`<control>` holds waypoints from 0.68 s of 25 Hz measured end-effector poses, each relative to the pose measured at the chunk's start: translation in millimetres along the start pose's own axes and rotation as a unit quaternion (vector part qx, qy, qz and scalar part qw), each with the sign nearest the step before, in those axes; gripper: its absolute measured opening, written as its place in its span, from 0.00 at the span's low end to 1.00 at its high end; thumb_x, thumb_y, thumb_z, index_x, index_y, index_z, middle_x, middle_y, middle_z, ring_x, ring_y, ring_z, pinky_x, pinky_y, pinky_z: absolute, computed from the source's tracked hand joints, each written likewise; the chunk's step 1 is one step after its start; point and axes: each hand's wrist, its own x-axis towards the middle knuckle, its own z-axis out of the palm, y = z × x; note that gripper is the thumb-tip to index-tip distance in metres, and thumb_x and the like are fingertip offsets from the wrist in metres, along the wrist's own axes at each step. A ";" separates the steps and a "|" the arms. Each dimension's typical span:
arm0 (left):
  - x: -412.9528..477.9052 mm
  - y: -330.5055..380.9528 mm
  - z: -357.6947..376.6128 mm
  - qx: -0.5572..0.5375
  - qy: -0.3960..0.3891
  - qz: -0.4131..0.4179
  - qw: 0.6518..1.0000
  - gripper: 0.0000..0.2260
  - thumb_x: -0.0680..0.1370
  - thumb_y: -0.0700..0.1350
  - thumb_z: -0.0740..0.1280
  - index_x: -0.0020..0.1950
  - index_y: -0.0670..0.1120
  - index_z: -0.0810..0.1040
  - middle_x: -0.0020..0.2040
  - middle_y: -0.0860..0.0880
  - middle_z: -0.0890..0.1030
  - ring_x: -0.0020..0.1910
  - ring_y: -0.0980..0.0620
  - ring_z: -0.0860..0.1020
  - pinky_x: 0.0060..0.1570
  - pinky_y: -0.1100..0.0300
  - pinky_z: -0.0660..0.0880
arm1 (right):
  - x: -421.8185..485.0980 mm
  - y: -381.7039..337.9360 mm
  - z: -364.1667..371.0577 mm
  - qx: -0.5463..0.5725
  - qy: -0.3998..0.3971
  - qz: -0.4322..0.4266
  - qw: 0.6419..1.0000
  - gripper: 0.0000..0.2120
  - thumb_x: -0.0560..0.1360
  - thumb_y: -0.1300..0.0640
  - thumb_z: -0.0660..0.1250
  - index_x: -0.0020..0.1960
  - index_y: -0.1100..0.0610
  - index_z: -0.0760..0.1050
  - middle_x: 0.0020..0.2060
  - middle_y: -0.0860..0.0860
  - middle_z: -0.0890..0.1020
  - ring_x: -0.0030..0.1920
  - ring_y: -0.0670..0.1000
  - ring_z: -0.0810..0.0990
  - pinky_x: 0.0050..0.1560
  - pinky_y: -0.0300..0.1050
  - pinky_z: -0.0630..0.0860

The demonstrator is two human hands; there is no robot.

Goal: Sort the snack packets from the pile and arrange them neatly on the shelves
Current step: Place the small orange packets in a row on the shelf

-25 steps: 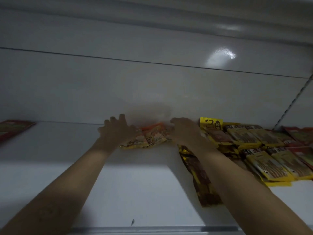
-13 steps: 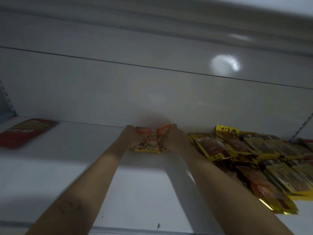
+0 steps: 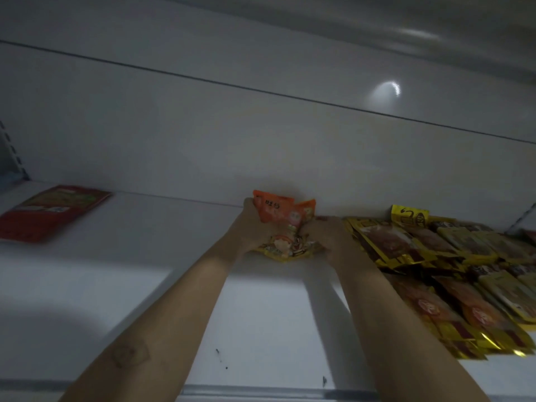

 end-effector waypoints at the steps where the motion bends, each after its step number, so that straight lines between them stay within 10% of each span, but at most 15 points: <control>1: -0.3 -3.7 0.7 -0.002 0.015 0.027 1.000 0.31 0.69 0.47 0.79 0.64 0.47 0.65 0.55 0.50 0.78 0.54 0.49 0.79 0.51 0.56 0.77 | -0.9 6.1 -0.6 0.033 -0.004 -0.033 0.999 0.21 0.59 0.67 0.72 0.52 0.62 0.80 0.44 0.58 0.83 0.44 0.59 0.82 0.40 0.48 0.77; 10: -2.6 -23.1 -4.9 -0.027 0.004 0.127 0.992 0.23 0.72 0.42 0.76 0.65 0.48 0.73 0.56 0.51 0.83 0.49 0.61 0.82 0.45 0.67 0.79 | -14.6 37.8 0.8 -0.006 -0.009 -0.234 0.972 0.25 0.73 0.49 0.74 0.67 0.45 0.71 0.59 0.44 0.81 0.59 0.48 0.80 0.54 0.45 0.77; 17: -26.1 5.1 3.4 0.007 0.042 0.155 0.987 0.28 0.68 0.59 0.75 0.65 0.52 0.73 0.57 0.52 0.82 0.55 0.54 0.82 0.57 0.47 0.79 | -45.7 14.0 -4.9 0.002 0.096 -0.286 0.954 0.21 0.75 0.61 0.70 0.65 0.56 0.70 0.56 0.47 0.82 0.56 0.48 0.81 0.51 0.43 0.78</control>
